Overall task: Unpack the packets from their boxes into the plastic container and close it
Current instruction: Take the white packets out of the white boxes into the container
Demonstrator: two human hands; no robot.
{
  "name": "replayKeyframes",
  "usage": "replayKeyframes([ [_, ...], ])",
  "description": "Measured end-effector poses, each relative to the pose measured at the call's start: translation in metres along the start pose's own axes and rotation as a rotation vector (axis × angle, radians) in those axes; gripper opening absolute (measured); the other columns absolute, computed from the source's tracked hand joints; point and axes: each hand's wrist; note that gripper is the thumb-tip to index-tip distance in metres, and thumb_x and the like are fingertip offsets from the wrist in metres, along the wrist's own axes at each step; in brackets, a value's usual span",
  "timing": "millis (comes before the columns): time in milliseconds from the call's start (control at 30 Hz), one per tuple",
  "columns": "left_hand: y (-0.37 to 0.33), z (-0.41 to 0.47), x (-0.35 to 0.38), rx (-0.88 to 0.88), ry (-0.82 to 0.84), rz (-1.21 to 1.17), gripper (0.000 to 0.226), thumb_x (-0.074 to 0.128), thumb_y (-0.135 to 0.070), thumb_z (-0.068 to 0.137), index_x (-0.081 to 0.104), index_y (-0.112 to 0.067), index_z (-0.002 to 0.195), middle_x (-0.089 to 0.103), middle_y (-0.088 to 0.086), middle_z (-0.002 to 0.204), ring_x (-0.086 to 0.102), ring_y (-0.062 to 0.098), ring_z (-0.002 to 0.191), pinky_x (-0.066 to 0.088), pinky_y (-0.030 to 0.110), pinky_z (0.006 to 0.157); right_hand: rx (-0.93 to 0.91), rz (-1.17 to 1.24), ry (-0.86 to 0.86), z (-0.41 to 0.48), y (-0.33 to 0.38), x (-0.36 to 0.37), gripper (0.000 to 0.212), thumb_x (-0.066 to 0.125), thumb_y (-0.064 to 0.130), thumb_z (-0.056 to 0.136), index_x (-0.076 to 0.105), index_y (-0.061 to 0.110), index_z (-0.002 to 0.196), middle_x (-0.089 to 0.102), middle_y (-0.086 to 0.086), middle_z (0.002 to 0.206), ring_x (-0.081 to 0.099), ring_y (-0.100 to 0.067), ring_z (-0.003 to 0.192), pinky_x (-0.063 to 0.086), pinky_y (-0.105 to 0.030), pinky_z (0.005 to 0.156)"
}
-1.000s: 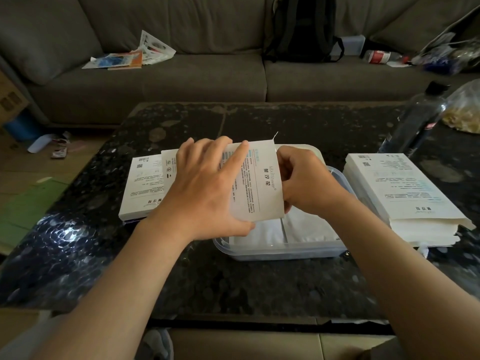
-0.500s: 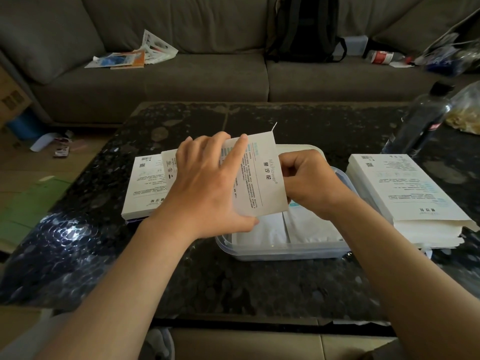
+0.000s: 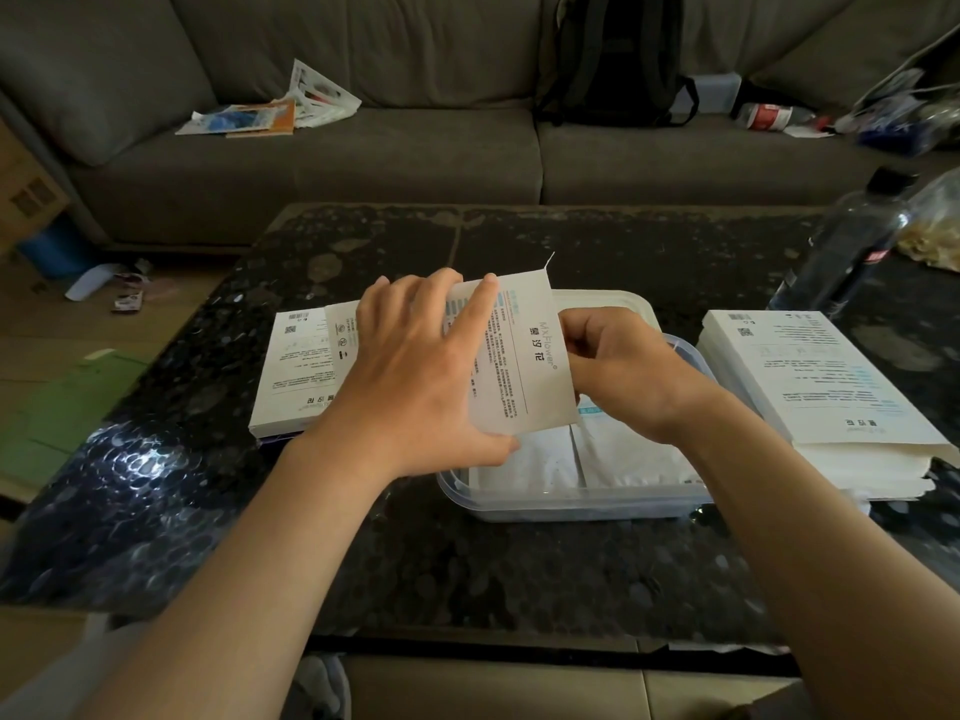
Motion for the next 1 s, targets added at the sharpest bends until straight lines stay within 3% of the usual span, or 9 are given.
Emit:
replayKeyframes([
  [267, 0.002, 0.002, 0.002, -0.005, -0.014, -0.01, 0.125, 0.064, -0.079, 0.05, 0.018, -0.021, 0.15, 0.031, 0.011, 0.148, 0.031, 0.035, 0.134, 0.02, 0.058, 0.116, 0.017, 0.061, -0.023, -0.001, 0.005, 0.001, 0.024, 0.062, 0.014, 0.097, 0.073, 0.03, 0.111, 0.072, 0.019, 0.098, 0.074, -0.002, 0.086, 0.057, -0.02, 0.061],
  [467, 0.001, 0.003, 0.003, -0.002, -0.033, -0.034, 0.123, 0.063, -0.079, 0.051, 0.019, -0.02, 0.151, 0.031, 0.011, 0.148, 0.031, 0.034, 0.133, 0.022, 0.058, 0.115, 0.069, 0.156, -0.026, 0.001, 0.006, 0.0, 0.017, 0.06, 0.006, 0.099, 0.075, 0.007, 0.106, 0.077, 0.006, 0.1, 0.076, -0.017, 0.093, 0.064, -0.033, 0.073],
  [667, 0.002, 0.002, 0.003, 0.006, -0.029, -0.036, 0.123, 0.061, -0.08, 0.052, 0.019, -0.021, 0.151, 0.031, 0.011, 0.147, 0.03, 0.034, 0.133, 0.022, 0.057, 0.115, 0.082, 0.234, 0.0, 0.001, 0.007, 0.0, 0.014, 0.059, -0.001, 0.097, 0.068, -0.01, 0.102, 0.078, -0.005, 0.1, 0.076, -0.024, 0.094, 0.06, -0.051, 0.082],
  [800, 0.006, 0.002, 0.002, -0.004, -0.016, -0.036, 0.126, 0.064, -0.079, 0.051, 0.016, -0.022, 0.152, 0.027, 0.009, 0.148, 0.026, 0.031, 0.134, 0.019, 0.054, 0.116, 0.137, 0.404, 0.005, 0.001, 0.009, -0.001, 0.02, 0.058, 0.003, 0.098, 0.056, 0.001, 0.078, 0.076, -0.009, 0.104, 0.074, -0.026, 0.1, 0.06, -0.042, 0.083],
  [1000, 0.015, 0.002, 0.001, -0.041, -0.006, -0.037, 0.127, 0.066, -0.079, 0.049, 0.016, -0.023, 0.152, 0.026, 0.006, 0.148, 0.025, 0.03, 0.134, 0.019, 0.051, 0.115, 0.222, 0.576, -0.04, -0.003, 0.013, -0.013, 0.023, 0.056, 0.01, 0.101, 0.048, 0.008, 0.08, 0.076, -0.009, 0.108, 0.074, -0.027, 0.102, 0.061, -0.035, 0.078],
])
Point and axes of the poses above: each hand's wrist, its own z-axis towards the middle knuckle, its own x-axis out of the palm, y = z × x
